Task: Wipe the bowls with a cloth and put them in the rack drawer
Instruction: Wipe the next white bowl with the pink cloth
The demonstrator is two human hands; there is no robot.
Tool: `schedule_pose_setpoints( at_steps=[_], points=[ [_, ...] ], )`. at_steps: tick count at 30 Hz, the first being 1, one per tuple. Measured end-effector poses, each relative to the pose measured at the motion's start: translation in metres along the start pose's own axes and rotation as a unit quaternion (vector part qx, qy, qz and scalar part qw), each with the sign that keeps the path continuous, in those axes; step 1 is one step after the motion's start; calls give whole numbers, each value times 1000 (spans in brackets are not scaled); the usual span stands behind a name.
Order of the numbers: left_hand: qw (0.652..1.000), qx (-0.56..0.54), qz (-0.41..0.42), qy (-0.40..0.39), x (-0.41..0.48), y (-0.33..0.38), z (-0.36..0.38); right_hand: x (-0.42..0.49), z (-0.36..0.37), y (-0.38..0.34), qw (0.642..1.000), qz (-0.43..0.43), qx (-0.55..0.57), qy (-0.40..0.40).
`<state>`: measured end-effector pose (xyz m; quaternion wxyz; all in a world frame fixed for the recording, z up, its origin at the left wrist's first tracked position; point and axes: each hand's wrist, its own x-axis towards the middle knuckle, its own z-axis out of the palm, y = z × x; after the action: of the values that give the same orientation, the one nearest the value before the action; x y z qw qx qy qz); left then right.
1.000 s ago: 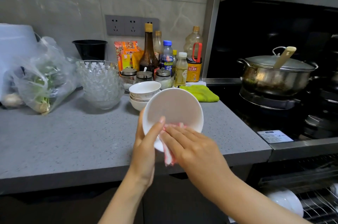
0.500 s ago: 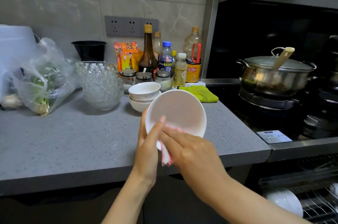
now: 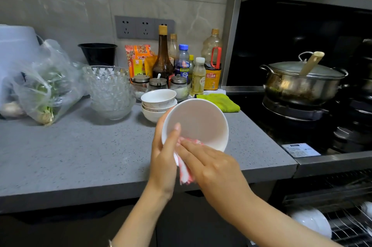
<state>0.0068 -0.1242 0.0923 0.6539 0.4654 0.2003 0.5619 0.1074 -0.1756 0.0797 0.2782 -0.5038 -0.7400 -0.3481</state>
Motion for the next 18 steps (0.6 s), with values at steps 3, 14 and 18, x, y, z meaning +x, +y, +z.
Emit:
schedule_pose_setpoints(
  at_steps=[3, 14, 18],
  points=[
    [997, 60, 6, -46, 10, 15, -10, -5, -4, 16, 995, -74, -69, -9],
    [997, 71, 13, 0, 5, 6, -7, 1, 0, 7, 999, -41, -23, -26],
    [991, 124, 6, -47, 9, 14, -21, -3, -8, 30, 989, -113, -72, -64]
  ],
)
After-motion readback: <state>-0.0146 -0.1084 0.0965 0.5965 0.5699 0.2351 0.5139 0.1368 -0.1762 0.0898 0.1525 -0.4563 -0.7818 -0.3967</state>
